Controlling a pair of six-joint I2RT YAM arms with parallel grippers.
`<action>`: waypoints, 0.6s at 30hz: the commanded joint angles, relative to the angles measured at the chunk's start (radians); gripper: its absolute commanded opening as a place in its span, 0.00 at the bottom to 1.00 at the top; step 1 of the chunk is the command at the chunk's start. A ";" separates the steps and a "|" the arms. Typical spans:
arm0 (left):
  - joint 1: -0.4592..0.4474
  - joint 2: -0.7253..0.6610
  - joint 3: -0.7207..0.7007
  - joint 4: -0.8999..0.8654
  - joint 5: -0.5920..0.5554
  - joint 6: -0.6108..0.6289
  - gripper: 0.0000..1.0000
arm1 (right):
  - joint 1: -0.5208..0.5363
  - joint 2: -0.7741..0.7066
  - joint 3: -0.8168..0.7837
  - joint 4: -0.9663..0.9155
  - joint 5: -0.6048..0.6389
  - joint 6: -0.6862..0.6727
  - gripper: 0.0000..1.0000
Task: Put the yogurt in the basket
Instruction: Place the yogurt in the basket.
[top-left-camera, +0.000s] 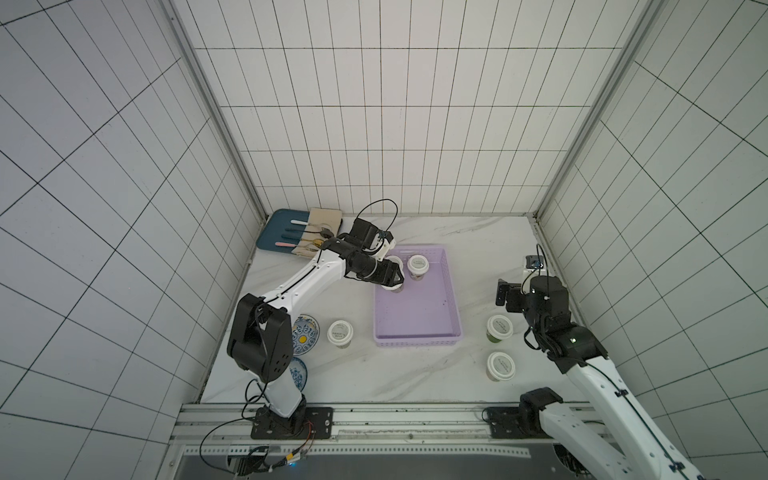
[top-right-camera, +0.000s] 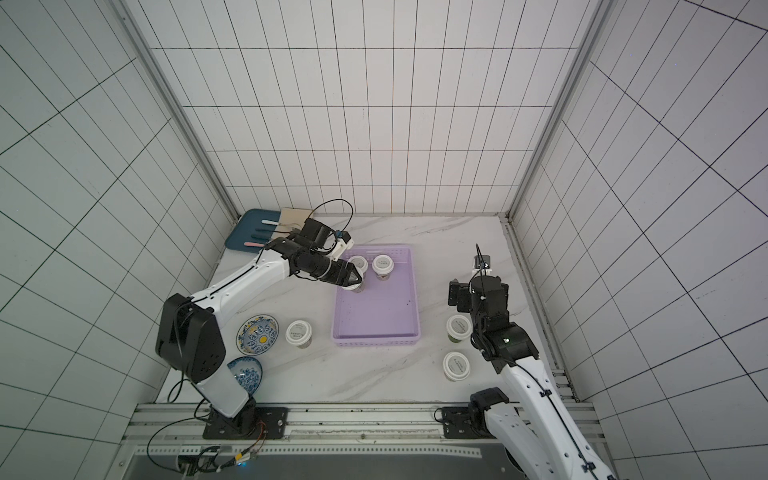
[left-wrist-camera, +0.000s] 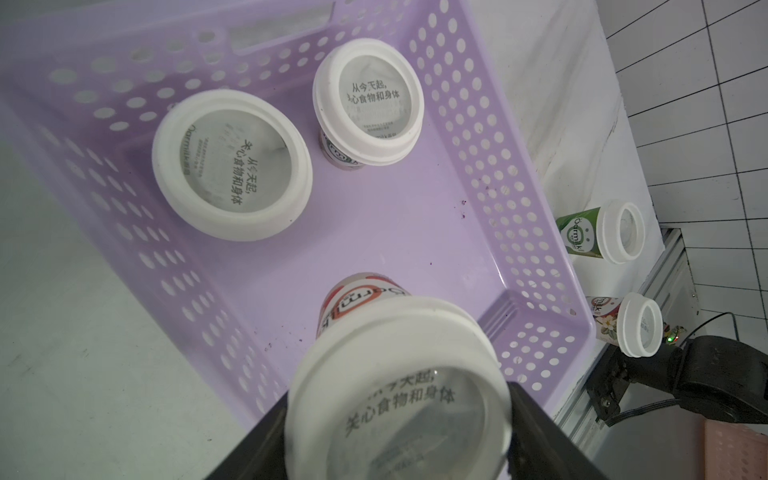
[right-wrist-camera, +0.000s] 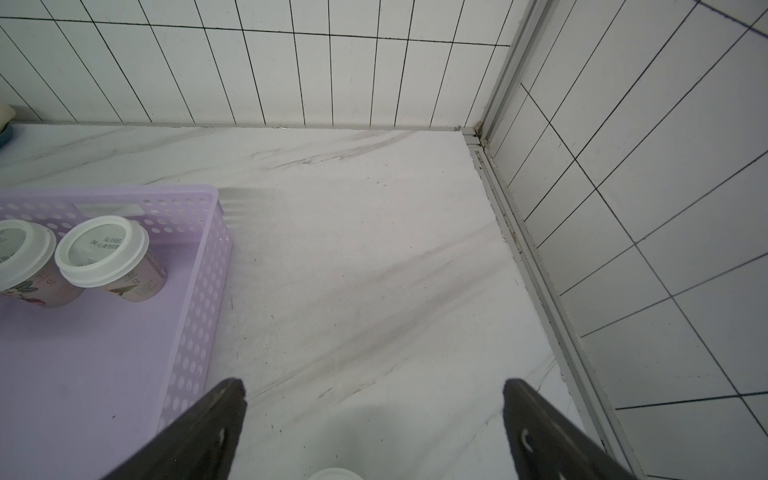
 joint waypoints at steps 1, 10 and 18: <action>-0.007 0.036 0.003 0.013 -0.055 0.016 0.73 | 0.005 -0.002 -0.016 0.008 0.019 -0.003 0.99; -0.039 0.095 0.002 0.015 -0.079 0.015 0.73 | 0.005 -0.004 -0.014 0.008 0.009 -0.003 0.99; -0.051 0.161 0.048 -0.011 -0.125 0.012 0.73 | 0.006 -0.007 -0.015 0.010 0.006 -0.004 0.99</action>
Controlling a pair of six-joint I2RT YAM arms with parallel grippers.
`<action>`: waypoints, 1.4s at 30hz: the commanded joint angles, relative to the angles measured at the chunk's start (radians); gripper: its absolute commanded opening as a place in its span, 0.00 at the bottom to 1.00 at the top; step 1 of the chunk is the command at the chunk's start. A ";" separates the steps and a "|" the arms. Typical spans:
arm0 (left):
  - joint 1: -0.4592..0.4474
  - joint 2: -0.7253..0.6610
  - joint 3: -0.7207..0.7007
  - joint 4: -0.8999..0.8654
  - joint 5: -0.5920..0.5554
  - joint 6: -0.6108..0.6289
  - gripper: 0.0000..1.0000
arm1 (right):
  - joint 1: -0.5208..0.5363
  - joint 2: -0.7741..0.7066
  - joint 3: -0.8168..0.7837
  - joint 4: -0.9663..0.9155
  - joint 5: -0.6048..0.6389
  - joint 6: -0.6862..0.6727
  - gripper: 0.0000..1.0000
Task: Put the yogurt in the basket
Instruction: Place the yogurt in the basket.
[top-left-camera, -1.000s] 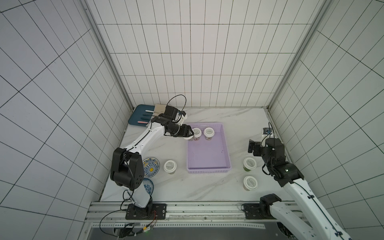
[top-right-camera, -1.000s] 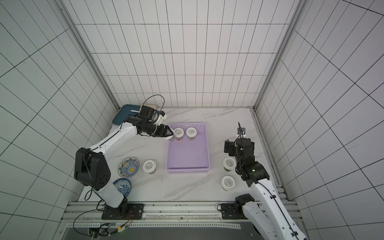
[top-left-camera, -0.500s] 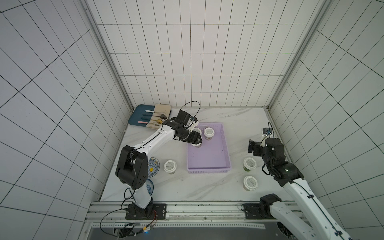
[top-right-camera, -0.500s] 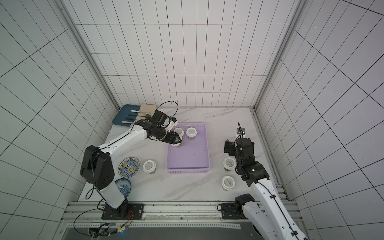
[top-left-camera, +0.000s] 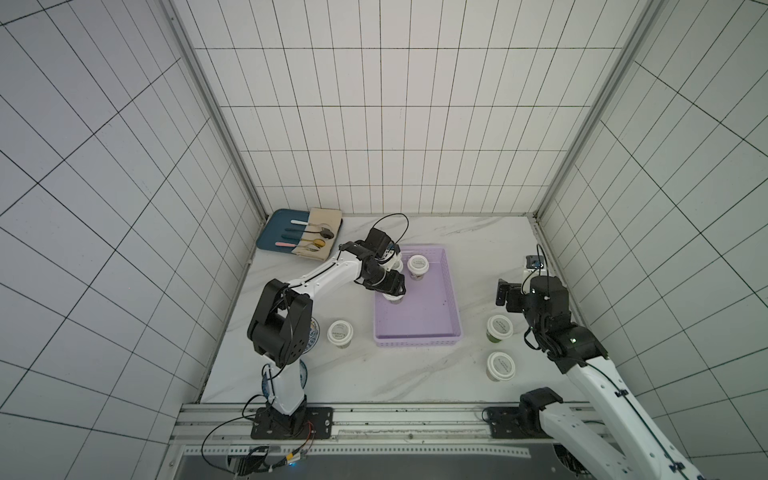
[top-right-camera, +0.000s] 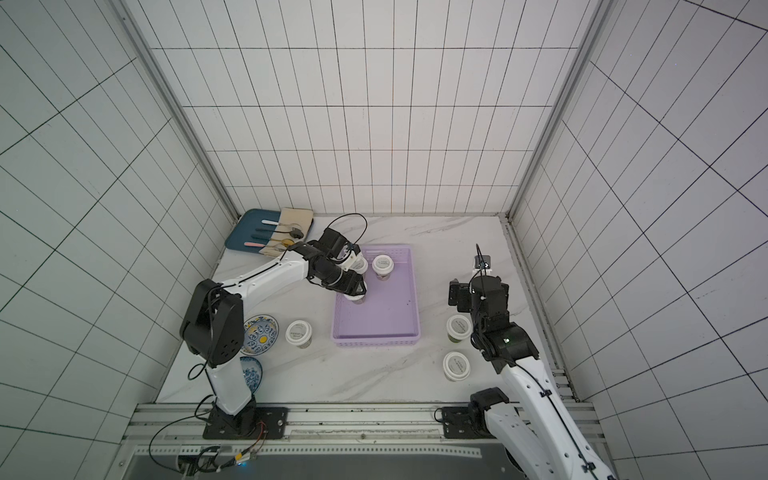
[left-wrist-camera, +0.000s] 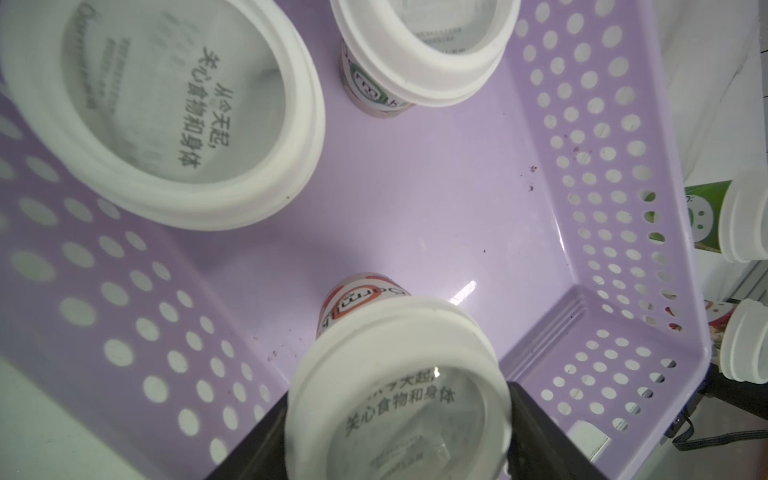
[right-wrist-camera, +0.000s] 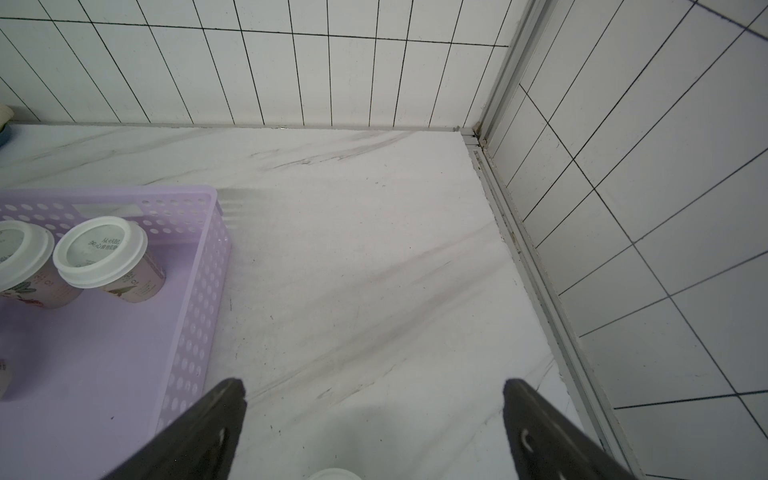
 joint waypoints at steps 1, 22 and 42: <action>-0.003 0.036 0.039 -0.005 -0.030 0.009 0.73 | 0.006 -0.010 -0.017 0.012 0.003 -0.006 0.99; -0.015 0.101 0.057 -0.020 -0.069 0.006 0.79 | 0.007 -0.014 -0.016 0.010 0.003 -0.007 0.99; 0.008 -0.077 0.004 0.022 -0.121 0.001 0.94 | 0.009 0.000 -0.012 0.003 0.002 -0.004 0.99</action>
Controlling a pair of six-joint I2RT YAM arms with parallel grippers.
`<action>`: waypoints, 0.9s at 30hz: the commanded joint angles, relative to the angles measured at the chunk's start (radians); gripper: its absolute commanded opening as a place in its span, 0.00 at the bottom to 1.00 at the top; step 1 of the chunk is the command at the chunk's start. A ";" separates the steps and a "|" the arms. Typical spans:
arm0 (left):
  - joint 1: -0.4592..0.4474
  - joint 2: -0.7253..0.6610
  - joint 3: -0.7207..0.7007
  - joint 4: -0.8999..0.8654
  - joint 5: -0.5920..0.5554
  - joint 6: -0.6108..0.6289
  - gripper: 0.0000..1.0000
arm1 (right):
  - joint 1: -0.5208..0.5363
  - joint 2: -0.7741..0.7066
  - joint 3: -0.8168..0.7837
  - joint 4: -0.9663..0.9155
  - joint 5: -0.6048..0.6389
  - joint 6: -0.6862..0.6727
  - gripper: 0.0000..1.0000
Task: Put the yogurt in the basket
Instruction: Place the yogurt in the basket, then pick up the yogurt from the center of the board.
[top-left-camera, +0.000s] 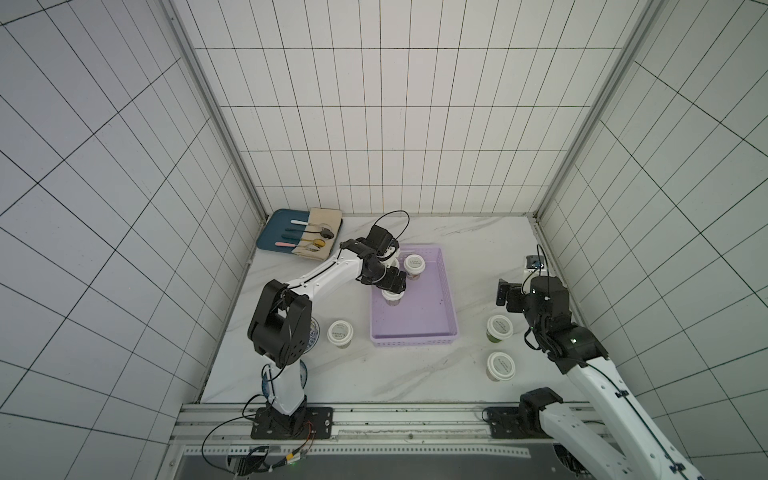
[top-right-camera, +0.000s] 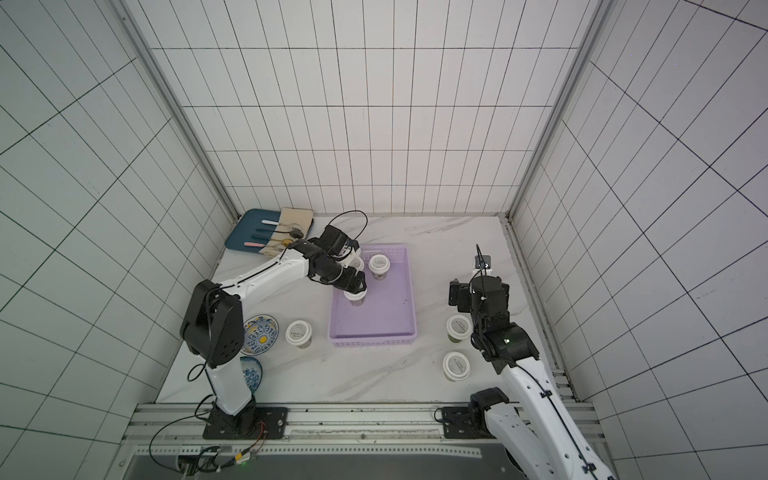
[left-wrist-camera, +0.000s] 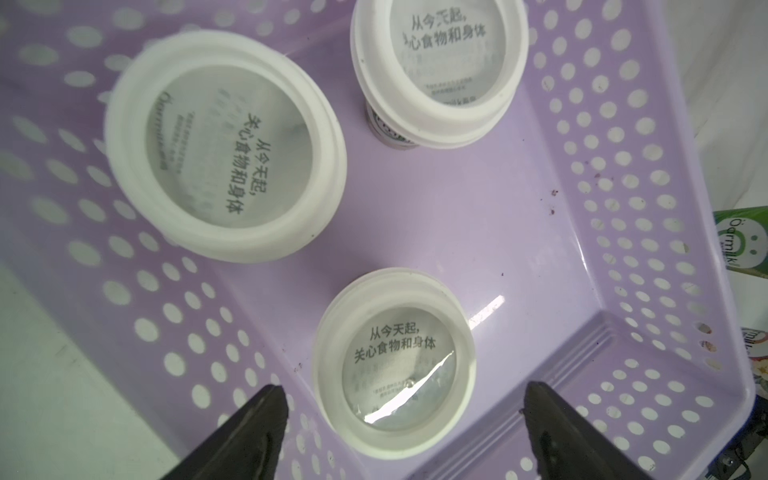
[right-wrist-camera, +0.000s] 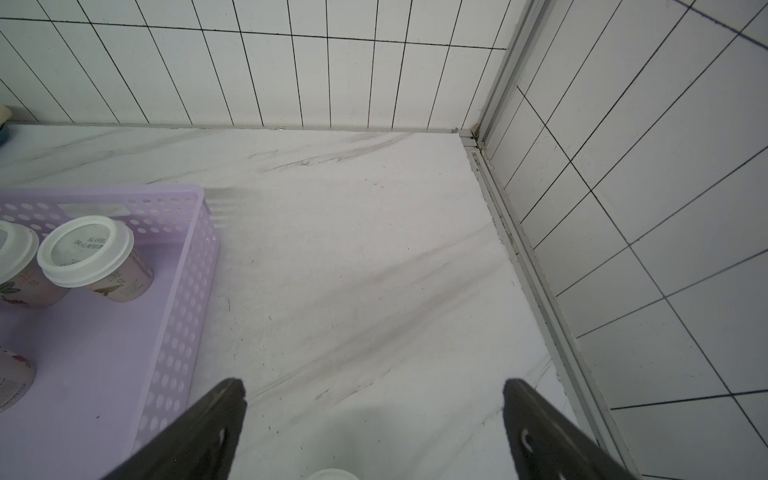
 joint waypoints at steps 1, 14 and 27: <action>0.018 -0.051 -0.028 0.036 -0.013 -0.001 0.94 | 0.009 0.001 -0.012 0.003 -0.005 0.002 0.99; 0.119 -0.217 -0.145 0.126 -0.002 0.008 0.98 | 0.009 0.055 0.030 -0.071 -0.015 0.070 0.99; 0.216 -0.329 -0.252 0.204 -0.014 0.032 0.98 | -0.053 0.181 0.180 -0.330 -0.153 0.289 0.99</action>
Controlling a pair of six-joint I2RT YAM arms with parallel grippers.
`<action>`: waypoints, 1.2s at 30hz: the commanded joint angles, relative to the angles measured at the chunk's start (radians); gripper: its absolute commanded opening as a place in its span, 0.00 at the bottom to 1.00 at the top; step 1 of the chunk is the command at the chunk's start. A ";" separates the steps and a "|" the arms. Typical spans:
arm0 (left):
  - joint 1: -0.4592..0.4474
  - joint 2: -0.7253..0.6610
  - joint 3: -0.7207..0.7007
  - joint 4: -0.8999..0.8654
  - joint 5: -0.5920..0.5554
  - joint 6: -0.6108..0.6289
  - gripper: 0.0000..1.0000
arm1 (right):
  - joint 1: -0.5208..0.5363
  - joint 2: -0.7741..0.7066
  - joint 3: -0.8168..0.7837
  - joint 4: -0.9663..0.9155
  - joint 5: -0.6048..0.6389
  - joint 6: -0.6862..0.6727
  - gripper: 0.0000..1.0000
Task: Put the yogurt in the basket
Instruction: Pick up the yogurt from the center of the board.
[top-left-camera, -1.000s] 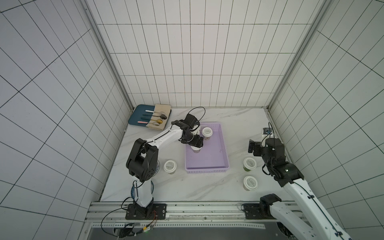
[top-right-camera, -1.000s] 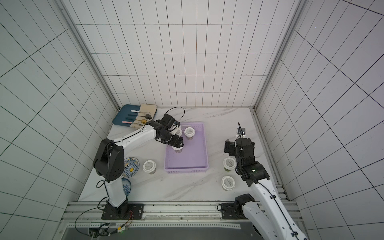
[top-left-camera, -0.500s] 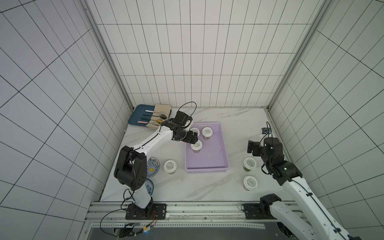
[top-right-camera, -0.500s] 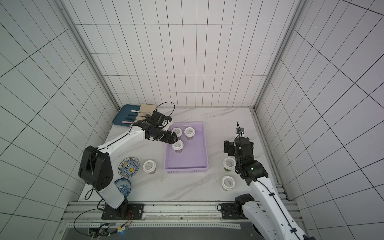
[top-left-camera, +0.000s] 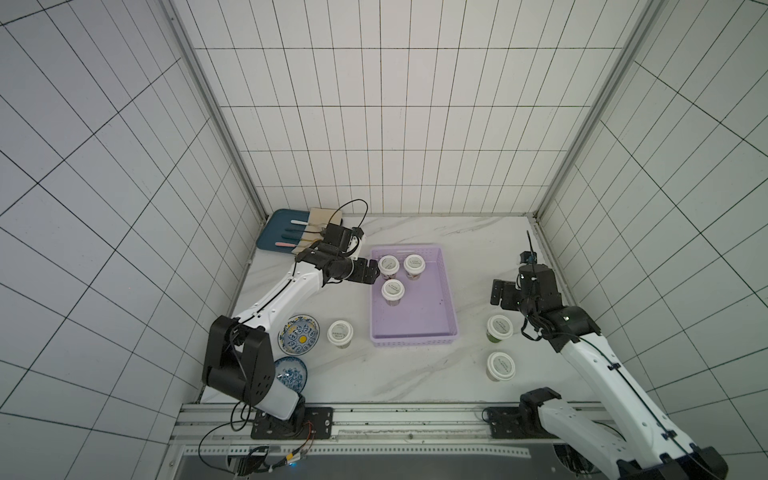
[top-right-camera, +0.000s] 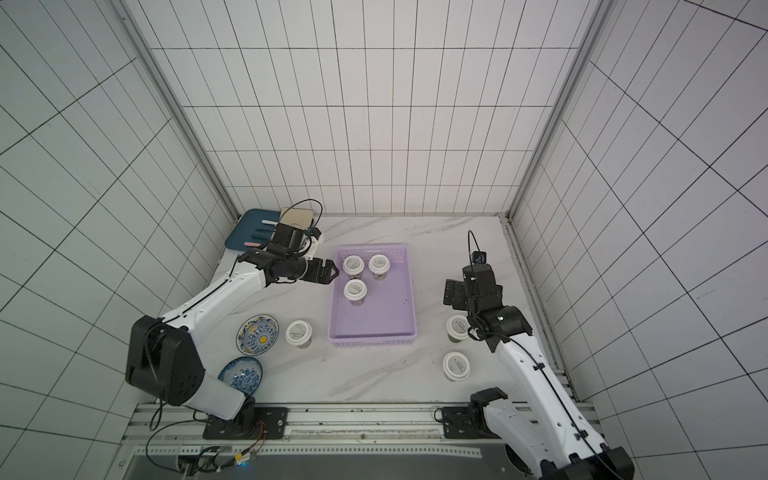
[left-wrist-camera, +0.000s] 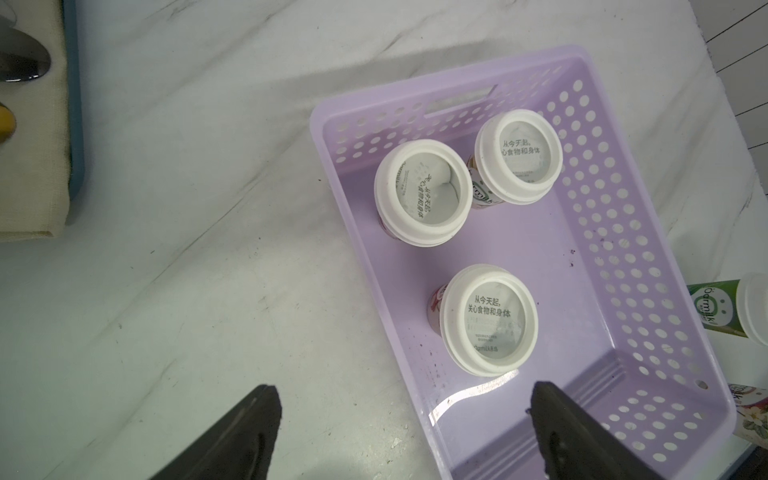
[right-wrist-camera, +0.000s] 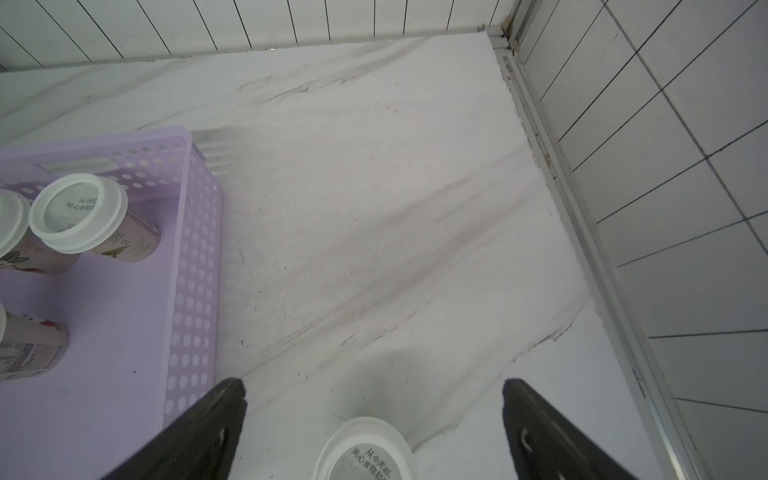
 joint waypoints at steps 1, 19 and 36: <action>0.025 -0.042 -0.019 0.049 -0.014 0.018 0.98 | -0.042 0.010 0.043 -0.117 -0.091 0.104 0.99; 0.227 -0.127 -0.133 0.161 0.029 -0.050 0.98 | -0.218 0.043 0.019 -0.282 -0.332 0.182 0.99; 0.291 -0.168 -0.159 0.184 0.047 -0.071 0.98 | -0.273 0.075 -0.087 -0.280 -0.464 0.291 0.99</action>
